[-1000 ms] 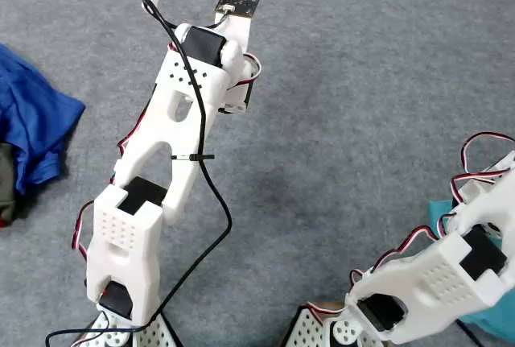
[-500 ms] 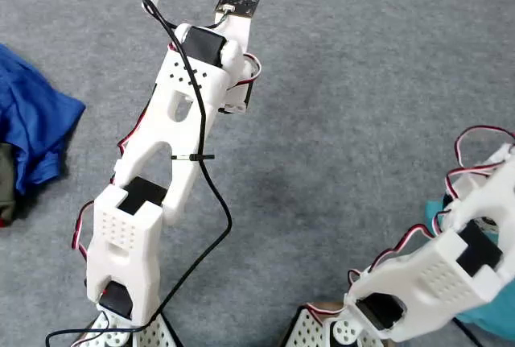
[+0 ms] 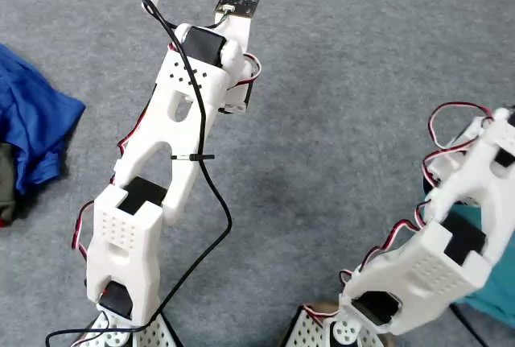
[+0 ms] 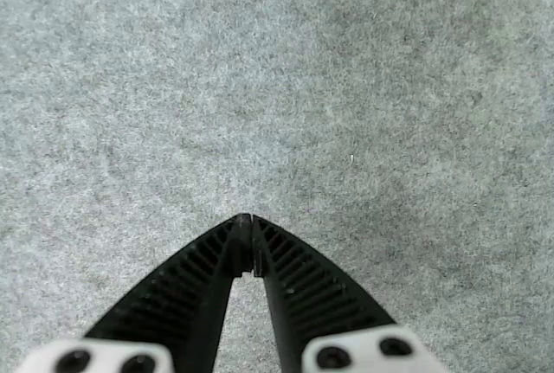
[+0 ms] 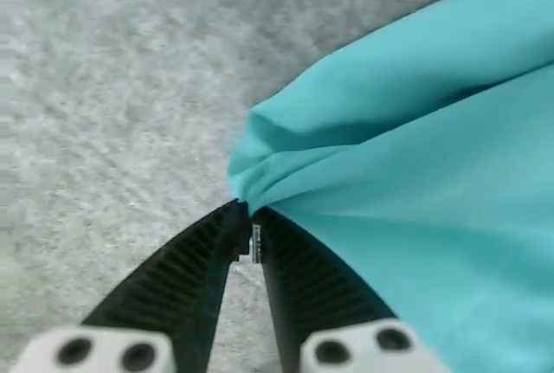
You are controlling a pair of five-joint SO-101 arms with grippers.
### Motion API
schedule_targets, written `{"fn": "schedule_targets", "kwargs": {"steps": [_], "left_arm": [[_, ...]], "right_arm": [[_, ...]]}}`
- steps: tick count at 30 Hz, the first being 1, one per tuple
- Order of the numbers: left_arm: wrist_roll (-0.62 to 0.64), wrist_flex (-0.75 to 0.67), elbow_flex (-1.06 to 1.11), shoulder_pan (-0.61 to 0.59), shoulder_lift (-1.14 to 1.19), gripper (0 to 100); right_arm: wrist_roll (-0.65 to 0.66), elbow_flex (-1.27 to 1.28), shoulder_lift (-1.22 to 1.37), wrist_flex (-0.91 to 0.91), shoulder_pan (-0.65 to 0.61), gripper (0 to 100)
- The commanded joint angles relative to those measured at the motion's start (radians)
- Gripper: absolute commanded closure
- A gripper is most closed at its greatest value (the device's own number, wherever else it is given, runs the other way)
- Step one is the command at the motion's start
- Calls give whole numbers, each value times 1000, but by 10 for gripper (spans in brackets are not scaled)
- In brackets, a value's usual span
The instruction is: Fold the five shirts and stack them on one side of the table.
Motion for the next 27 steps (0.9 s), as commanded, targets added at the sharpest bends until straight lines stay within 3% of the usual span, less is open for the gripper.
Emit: {"fn": "schedule_targets", "kwargs": {"steps": [1,8,17,27], "left_arm": [[0,11,-49,11,-70,981],[0,9,-49,11,-68,981],[0,9,-48,5,-71,981],[0,9,-49,5,-71,981]], "right_arm": [[-12,-15,-101,12,-56,993],[-12,143,-183,-12,-154,993],[-2,231,-213,-129,-162,983],[46,71,-220,60,-79,783]]}}
